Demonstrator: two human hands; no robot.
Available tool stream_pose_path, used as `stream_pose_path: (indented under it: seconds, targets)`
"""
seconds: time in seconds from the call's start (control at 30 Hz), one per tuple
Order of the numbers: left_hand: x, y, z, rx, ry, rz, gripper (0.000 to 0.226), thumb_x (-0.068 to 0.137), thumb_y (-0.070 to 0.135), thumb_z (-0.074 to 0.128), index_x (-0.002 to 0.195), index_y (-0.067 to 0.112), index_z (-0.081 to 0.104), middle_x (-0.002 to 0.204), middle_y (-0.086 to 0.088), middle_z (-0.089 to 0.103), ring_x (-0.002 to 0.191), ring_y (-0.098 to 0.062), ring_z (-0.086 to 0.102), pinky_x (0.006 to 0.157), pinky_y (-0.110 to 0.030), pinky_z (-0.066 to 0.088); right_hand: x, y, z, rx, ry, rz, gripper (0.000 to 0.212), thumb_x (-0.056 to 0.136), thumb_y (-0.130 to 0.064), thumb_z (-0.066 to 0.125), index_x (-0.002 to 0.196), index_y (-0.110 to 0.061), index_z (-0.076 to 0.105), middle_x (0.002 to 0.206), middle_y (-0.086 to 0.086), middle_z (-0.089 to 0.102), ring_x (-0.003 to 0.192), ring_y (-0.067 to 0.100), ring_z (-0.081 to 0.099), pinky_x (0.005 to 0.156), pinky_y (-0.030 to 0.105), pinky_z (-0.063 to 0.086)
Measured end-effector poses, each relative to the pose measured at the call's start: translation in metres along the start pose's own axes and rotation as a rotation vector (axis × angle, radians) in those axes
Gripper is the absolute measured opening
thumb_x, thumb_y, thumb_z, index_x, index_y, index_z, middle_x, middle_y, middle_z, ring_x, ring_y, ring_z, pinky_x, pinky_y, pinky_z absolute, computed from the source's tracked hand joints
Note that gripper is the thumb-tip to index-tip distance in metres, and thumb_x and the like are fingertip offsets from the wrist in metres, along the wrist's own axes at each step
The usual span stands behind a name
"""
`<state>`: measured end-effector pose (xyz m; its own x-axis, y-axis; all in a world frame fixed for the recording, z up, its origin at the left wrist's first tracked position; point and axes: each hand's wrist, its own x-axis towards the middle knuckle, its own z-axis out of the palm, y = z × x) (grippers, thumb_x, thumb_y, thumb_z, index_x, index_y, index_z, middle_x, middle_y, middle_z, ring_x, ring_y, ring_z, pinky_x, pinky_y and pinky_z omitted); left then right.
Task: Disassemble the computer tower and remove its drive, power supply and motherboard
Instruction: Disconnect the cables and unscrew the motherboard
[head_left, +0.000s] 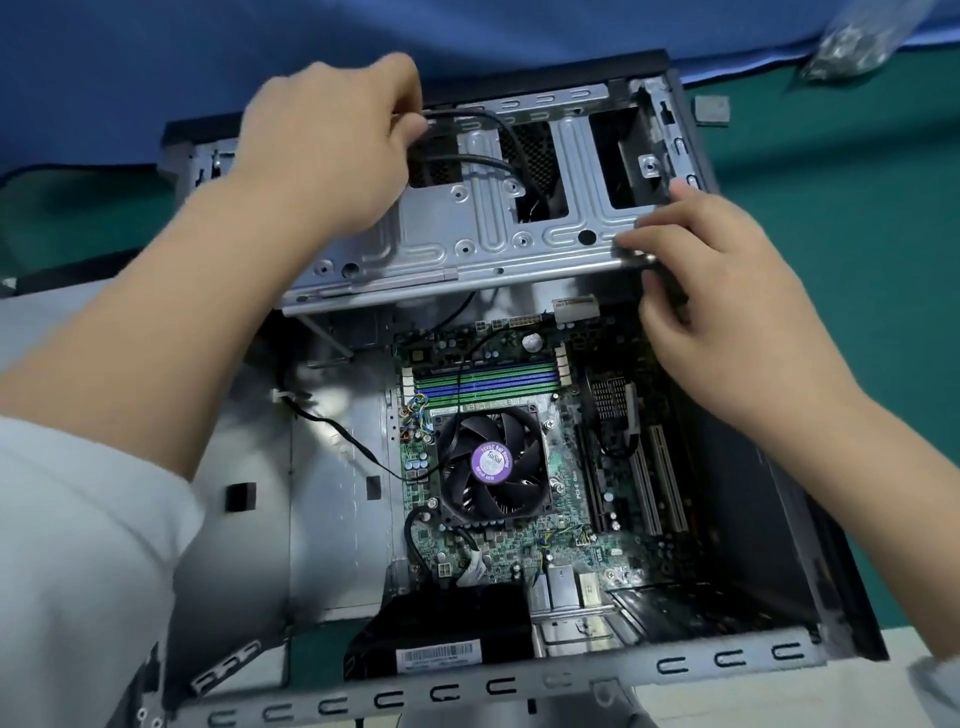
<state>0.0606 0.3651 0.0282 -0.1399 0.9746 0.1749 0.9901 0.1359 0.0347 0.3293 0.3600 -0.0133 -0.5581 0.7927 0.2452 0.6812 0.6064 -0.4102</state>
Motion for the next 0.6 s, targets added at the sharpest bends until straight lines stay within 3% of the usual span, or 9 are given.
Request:
stream_pose_path:
  seconds: [0.1, 0.2, 0.4, 0.5, 0.6]
  targets:
    - [-0.023, -0.002, -0.001, 0.11, 0.018, 0.023, 0.022, 0.098, 0.03, 0.041, 0.11, 0.016, 0.053, 0.07, -0.011, 0.041, 0.073, -0.029, 0.036, 0.067, -0.039, 0.027, -0.001, 0.0, -0.001, 0.0, 0.001, 0.014, 0.029, 0.087, 0.002, 0.05, 0.113, -0.002, 0.063, 0.113, 0.013, 0.058, 0.131, 0.03, 0.041, 0.11, 0.027, 0.026]
    - [-0.035, 0.001, 0.005, 0.139, 0.002, 0.08, 0.027, 0.095, 0.032, 0.043, 0.108, 0.011, 0.055, 0.094, -0.021, 0.058, 0.093, -0.038, 0.046, 0.071, -0.044, 0.034, -0.001, -0.001, -0.001, -0.002, 0.001, 0.02, 0.029, 0.088, 0.002, 0.05, 0.113, -0.002, 0.063, 0.113, 0.013, 0.058, 0.132, 0.03, 0.04, 0.11, 0.027, 0.026]
    - [-0.018, 0.008, 0.006, 0.234, 0.043, 0.164, 0.07, 0.085, 0.065, 0.035, 0.116, 0.005, 0.053, 0.113, -0.021, 0.052, 0.107, -0.038, 0.041, 0.085, -0.048, 0.034, -0.001, -0.002, -0.002, 0.005, -0.008, 0.024, 0.029, 0.087, 0.002, 0.05, 0.113, -0.002, 0.063, 0.113, 0.013, 0.058, 0.131, 0.03, 0.04, 0.111, 0.028, 0.026]
    - [-0.014, 0.015, 0.004, 0.164, 0.011, 0.232, 0.068, 0.083, 0.066, 0.037, 0.129, 0.016, 0.048, 0.121, -0.016, 0.05, 0.112, -0.036, 0.04, 0.089, -0.047, 0.034, -0.001, -0.003, -0.003, 0.001, -0.01, 0.023, 0.029, 0.088, 0.002, 0.05, 0.113, -0.002, 0.063, 0.113, 0.012, 0.059, 0.131, 0.03, 0.041, 0.111, 0.027, 0.026]
    - [-0.011, 0.024, 0.004, 0.095, 0.001, 0.373, 0.056, 0.086, 0.062, 0.037, 0.127, 0.027, 0.051, 0.119, -0.008, 0.053, 0.11, -0.033, 0.041, 0.09, -0.044, 0.031, -0.001, -0.003, -0.003, 0.006, -0.013, 0.03, 0.029, 0.088, 0.001, 0.049, 0.113, -0.002, 0.063, 0.113, 0.012, 0.059, 0.132, 0.029, 0.04, 0.111, 0.026, 0.025]
